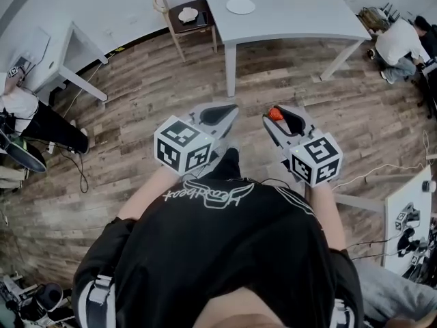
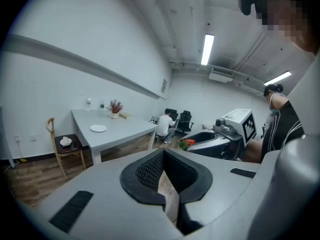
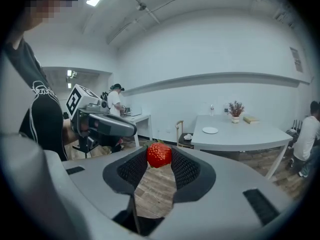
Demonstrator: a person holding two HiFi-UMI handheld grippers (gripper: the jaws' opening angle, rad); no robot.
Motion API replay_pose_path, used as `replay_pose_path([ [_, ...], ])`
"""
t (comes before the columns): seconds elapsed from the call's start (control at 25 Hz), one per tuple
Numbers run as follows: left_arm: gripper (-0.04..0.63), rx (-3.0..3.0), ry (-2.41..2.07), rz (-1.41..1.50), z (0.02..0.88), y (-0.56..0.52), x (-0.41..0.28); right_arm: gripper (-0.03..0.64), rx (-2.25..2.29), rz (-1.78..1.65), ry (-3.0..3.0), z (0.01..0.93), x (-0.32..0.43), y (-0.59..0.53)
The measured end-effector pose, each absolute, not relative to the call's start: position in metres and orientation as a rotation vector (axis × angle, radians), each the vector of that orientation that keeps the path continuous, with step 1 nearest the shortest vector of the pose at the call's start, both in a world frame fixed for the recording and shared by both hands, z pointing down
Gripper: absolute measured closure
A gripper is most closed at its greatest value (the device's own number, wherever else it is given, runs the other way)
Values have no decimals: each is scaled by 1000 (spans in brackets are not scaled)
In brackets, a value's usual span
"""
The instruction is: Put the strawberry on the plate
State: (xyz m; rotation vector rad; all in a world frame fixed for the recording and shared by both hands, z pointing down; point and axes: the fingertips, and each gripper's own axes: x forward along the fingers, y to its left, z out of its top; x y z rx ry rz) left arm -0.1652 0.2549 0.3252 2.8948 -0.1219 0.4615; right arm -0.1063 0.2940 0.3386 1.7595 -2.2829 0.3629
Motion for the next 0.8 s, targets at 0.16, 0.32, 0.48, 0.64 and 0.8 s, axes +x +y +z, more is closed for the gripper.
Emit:
replay_pose_path([
  [0.16, 588, 2895, -86, 451, 328, 253, -159, 485, 1786, 337, -2246, 339, -101, 292],
  [0.32, 588, 2883, -51, 440, 332, 246, -147, 485, 1809, 357, -2229, 342, -92, 288],
  [0.48, 588, 2879, -26, 437, 336, 238, -129, 485, 1826, 385, -2215, 349, -75, 281],
  [0.64, 588, 2868, -16, 447, 343, 223, -110, 485, 1832, 408, -2213, 354, -56, 266],
  [0.8, 588, 2848, -25, 463, 349, 194, -93, 485, 1831, 439, -2217, 360, -37, 237],
])
